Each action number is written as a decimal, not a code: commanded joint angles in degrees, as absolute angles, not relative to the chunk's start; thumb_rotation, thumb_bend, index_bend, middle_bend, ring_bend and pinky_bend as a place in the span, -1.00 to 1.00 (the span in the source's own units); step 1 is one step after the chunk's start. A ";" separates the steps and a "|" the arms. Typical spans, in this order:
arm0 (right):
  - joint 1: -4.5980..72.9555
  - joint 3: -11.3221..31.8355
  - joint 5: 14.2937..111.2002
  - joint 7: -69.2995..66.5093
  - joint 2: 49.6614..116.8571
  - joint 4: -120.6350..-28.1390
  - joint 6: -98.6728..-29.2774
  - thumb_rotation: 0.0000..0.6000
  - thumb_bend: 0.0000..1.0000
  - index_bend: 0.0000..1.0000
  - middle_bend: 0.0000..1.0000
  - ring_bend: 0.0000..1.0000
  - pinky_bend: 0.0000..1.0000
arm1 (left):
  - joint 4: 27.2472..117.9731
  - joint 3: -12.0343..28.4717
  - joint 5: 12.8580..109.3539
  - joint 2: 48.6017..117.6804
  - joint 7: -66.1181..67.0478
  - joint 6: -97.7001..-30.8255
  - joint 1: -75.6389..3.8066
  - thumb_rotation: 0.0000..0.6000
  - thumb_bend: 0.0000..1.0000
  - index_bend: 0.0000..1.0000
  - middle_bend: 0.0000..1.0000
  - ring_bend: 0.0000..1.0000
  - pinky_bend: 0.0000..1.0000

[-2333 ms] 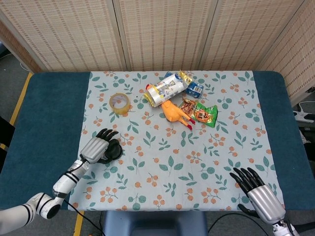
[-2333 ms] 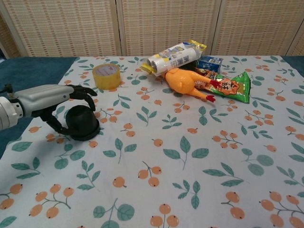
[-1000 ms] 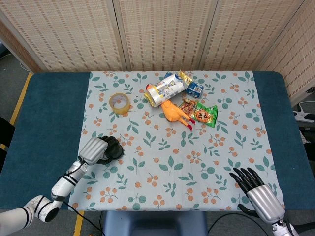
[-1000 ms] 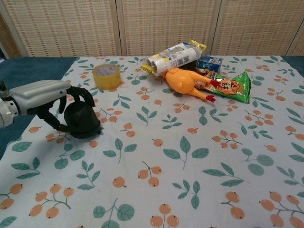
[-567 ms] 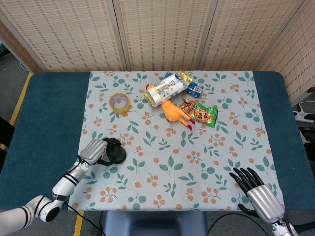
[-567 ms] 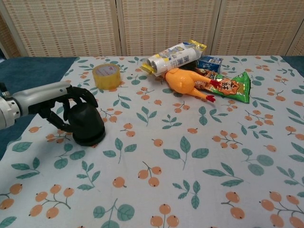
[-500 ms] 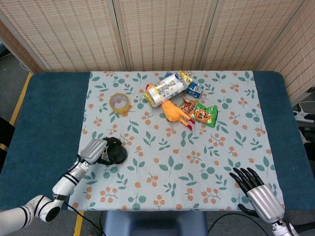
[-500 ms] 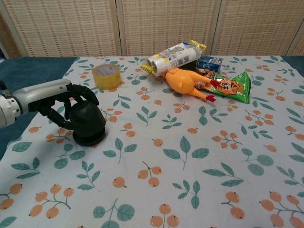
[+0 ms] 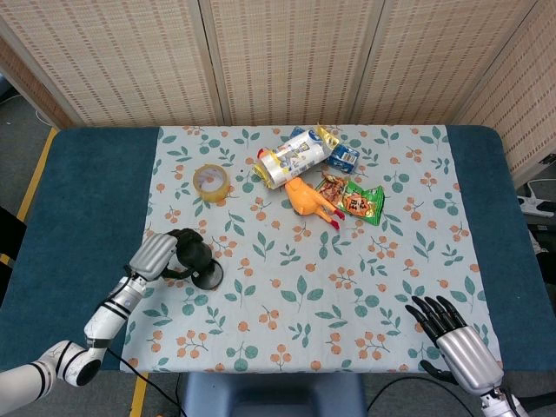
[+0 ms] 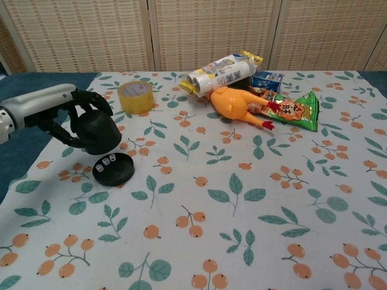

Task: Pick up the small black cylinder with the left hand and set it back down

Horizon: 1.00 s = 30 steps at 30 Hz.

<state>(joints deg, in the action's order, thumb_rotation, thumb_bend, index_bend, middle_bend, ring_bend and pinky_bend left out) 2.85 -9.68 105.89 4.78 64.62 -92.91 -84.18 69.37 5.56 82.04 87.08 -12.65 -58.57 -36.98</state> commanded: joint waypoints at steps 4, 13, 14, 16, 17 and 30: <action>2.75 -9.71 105.93 5.05 64.76 -92.97 -84.26 1.00 -0.79 -1.00 -1.00 -1.00 -1.00 | 57.58 3.68 81.83 90.55 -6.17 -59.07 -35.45 1.00 0.06 -0.03 0.08 -0.15 -0.29; 2.71 -9.67 105.75 5.41 64.91 -93.06 -84.09 1.00 -0.79 -1.00 -1.00 -1.00 -1.00 | 60.35 3.56 80.93 88.45 -10.03 -55.38 -35.76 1.00 -0.17 -1.00 -1.00 -1.00 -0.58; 2.71 -9.68 105.74 5.38 64.89 -93.06 -84.07 1.00 -0.79 -1.00 -1.00 -1.00 -1.00 | 60.81 3.73 81.01 88.15 -10.35 -55.72 -35.72 1.00 -0.19 -1.00 -1.00 -1.00 -0.60; 2.74 -9.67 105.74 5.32 64.87 -93.05 -84.06 1.00 -0.79 -1.00 -1.00 -1.00 -1.00 | 61.67 4.11 81.24 87.69 -11.10 -56.87 -35.46 1.00 -0.22 -1.00 -1.00 -1.00 -0.64; 2.74 -9.67 105.76 5.31 64.87 -93.04 -84.07 1.00 -0.79 -1.00 -1.00 -1.00 -1.00 | 62.02 4.30 81.51 87.58 -11.60 -57.80 -35.26 1.00 -0.24 -1.00 -1.00 -1.00 -0.67; 1.86 -8.52 105.05 6.26 65.37 -92.59 -86.23 1.00 -0.79 -1.00 -1.00 -1.00 -1.00 | 83.58 -6.16 95.73 73.62 -14.93 -82.61 -20.92 1.00 -0.26 -1.00 -1.00 -1.00 -0.81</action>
<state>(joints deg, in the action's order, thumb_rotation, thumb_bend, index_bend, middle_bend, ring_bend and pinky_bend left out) 2.04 -8.76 105.25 5.95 65.18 -92.73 -85.94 75.95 0.92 89.74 80.11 -15.25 -75.15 -28.13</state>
